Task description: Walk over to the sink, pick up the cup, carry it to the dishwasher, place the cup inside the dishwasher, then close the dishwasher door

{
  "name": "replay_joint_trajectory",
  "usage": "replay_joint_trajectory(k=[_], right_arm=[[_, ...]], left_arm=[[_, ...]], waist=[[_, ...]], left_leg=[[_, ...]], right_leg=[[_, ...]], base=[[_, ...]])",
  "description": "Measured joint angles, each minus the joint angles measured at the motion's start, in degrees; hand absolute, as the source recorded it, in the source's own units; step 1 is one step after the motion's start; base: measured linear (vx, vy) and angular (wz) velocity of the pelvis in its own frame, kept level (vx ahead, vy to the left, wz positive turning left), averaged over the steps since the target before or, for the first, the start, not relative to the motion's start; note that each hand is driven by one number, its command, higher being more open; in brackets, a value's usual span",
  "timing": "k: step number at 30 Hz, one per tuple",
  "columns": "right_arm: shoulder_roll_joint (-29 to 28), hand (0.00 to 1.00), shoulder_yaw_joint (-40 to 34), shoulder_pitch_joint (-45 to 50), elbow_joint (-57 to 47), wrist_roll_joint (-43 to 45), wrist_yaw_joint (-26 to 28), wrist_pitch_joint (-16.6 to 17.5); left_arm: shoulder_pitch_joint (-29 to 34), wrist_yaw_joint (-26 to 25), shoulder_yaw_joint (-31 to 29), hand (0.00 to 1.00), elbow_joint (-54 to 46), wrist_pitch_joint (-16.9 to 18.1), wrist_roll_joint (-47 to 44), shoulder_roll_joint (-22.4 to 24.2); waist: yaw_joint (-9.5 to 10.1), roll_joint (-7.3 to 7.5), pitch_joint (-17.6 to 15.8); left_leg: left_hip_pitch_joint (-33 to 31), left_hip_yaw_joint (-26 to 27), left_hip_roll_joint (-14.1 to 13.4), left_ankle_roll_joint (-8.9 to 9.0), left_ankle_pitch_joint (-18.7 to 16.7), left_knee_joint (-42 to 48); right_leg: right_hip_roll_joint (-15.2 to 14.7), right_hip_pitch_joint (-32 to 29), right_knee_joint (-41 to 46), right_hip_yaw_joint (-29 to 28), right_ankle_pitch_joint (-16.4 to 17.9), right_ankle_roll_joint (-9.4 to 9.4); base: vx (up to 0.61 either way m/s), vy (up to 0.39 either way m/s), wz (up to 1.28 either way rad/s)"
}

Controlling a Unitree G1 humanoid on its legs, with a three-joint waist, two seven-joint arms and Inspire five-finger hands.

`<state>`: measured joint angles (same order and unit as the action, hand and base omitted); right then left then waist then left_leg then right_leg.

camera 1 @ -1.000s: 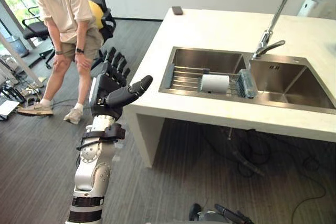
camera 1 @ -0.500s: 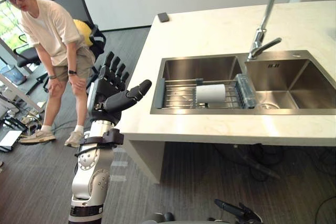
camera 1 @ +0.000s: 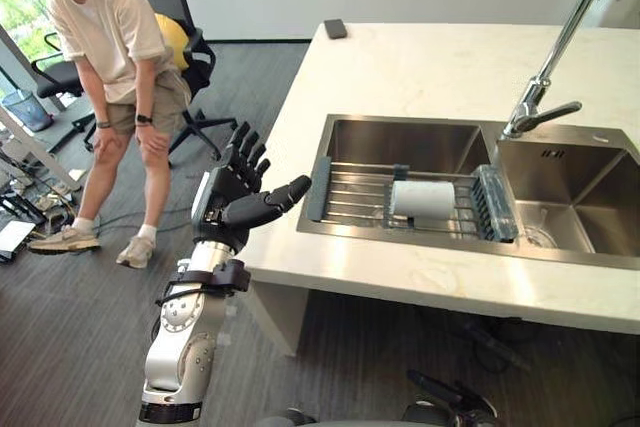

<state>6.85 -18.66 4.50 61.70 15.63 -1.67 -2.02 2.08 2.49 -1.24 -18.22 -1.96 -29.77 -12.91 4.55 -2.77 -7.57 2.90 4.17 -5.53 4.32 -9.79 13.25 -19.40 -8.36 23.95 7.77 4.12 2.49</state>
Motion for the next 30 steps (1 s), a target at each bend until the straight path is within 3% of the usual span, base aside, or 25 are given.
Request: replay_joint_trajectory(k=[1, 3, 6, 11, 15, 21, 25, 30], right_arm=[[-0.46, 1.00, -1.21, 0.24, 0.58, 0.00, 0.35, -0.34], [0.19, 1.00, -1.79, 0.18, 1.26, -0.05, 0.58, -1.01], [1.98, 1.00, -3.53, 0.40, 1.91, -0.08, 0.48, -2.03], [3.87, 1.00, -3.74, 1.80, 2.22, -0.08, 0.27, -2.79], [2.61, 1.00, -5.82, 1.79, 3.61, 0.84, 0.51, -3.17], [0.52, 1.00, -7.01, 1.66, 4.31, 3.58, 2.15, -3.30], [0.31, 1.00, -6.88, 1.75, 4.31, 5.60, 2.36, -2.77], [0.29, 1.00, -6.98, 1.96, 4.32, 7.42, 2.03, -2.74]], left_arm=[[-1.03, 0.18, -0.21, 1.00, 1.11, 0.74, -0.14, -0.82], [-1.24, 0.29, -0.74, 1.00, 1.74, 1.25, -0.23, -0.26], [-2.06, 1.51, -0.65, 1.00, 2.13, 1.13, -0.63, 0.78], [-3.19, 2.58, -0.35, 1.00, 0.53, 1.14, -0.41, 0.86], [-3.23, 4.69, 2.21, 1.00, -1.83, 1.84, 3.39, 0.95], [-6.03, 6.92, 6.94, 1.00, -1.93, 1.90, 13.19, -0.21], [-9.48, 8.37, 12.71, 1.00, -1.59, 1.93, 22.15, -4.37], [-13.90, 9.48, 15.46, 1.00, -0.50, 1.95, 26.71, -8.34]], waist=[[-0.04, 0.83, -0.26], [0.51, -0.41, 0.45], [0.62, -2.21, 1.01], [0.61, -2.97, 1.69], [0.77, -3.01, 2.03], [0.05, -2.80, 2.18], [-0.89, -2.73, 2.32], [-1.83, -2.74, 2.52]], left_leg=[[0.04, -1.53, -1.17, 2.24, -0.95, 1.11], [0.25, -2.02, -4.56, 4.78, -0.18, 0.06], [1.59, -2.10, -8.65, 5.55, 3.93, -4.21], [2.04, -1.72, -10.03, 5.73, 7.21, -8.02], [1.64, 0.12, -9.31, 6.42, 8.76, -11.55], [1.19, 0.55, -5.95, 5.13, 10.01, -13.35], [1.11, 0.98, -5.72, 5.05, 10.21, -13.63], [1.30, 2.53, -5.63, 5.08, 10.22, -14.13]], right_leg=[[0.44, 2.34, -1.52, -1.51, -1.76, 5.48], [3.68, 4.21, -4.74, 0.97, 1.87, 7.67], [7.88, 4.98, -5.51, 3.36, 2.78, 5.85], [9.86, 6.15, -9.42, 5.43, 1.53, 4.99], [9.98, 7.96, -17.70, 6.29, -3.44, 6.12], [7.87, 11.92, -28.18, 7.38, -9.72, 7.29], [7.69, 12.02, -29.09, 7.65, -10.56, 7.33], [7.68, 10.99, -29.04, 5.99, -11.98, 7.28]], base=[[0.12, -0.494, 0.29], [0.10, -0.488, 0.07], [0.07, -0.371, 0.09], [0.00, -0.143, 0.14], [-0.02, 0.052, 0.04], [-0.04, 0.060, 0.04], [-0.06, 0.009, 0.00], [-0.01, 0.006, -0.15]])
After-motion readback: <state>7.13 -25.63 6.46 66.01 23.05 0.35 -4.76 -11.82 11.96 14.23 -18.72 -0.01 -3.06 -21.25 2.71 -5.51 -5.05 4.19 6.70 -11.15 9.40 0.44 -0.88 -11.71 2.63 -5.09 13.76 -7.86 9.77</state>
